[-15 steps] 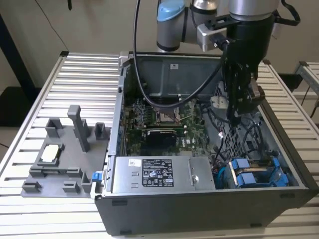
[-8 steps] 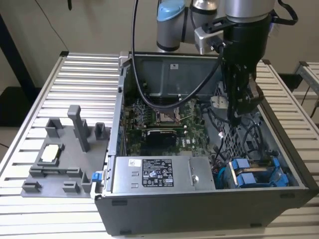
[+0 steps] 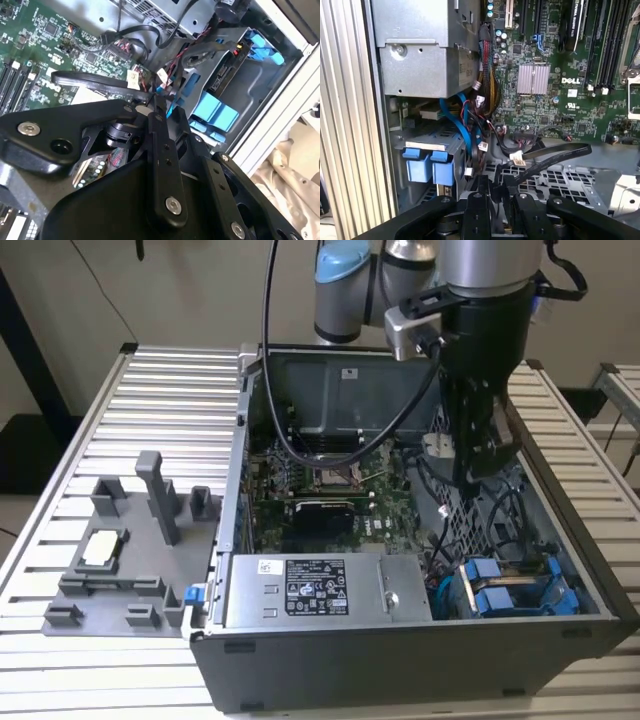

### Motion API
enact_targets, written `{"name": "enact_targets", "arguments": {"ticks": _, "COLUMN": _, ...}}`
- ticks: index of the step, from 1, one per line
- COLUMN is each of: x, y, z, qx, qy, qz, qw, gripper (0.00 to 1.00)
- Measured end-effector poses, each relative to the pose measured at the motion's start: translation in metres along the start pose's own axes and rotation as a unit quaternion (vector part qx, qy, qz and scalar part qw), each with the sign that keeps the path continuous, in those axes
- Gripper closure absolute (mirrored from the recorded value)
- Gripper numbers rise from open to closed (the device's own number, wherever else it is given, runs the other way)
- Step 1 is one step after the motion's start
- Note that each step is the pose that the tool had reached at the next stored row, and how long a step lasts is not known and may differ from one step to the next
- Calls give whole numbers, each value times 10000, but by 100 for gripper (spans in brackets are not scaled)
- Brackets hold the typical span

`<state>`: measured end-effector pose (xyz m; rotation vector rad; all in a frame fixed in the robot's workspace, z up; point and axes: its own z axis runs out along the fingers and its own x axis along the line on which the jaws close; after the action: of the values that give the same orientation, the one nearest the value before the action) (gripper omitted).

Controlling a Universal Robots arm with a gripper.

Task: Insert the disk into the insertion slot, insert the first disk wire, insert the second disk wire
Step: 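Insert the second disk wire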

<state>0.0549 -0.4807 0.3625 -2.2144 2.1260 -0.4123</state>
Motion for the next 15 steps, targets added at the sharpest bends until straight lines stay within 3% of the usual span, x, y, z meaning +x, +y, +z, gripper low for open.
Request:
{"name": "enact_targets", "arguments": {"ticks": 5, "x": -2, "y": 17, "z": 6, "qx": 6, "qy": 35, "qz": -9, "qw": 10000, "gripper": 74}}
{"name": "enact_targets", "arguments": {"ticks": 15, "x": -1, "y": 17, "z": 5, "qx": 5, "qy": 60, "qz": -14, "qw": 10000, "gripper": 76}}
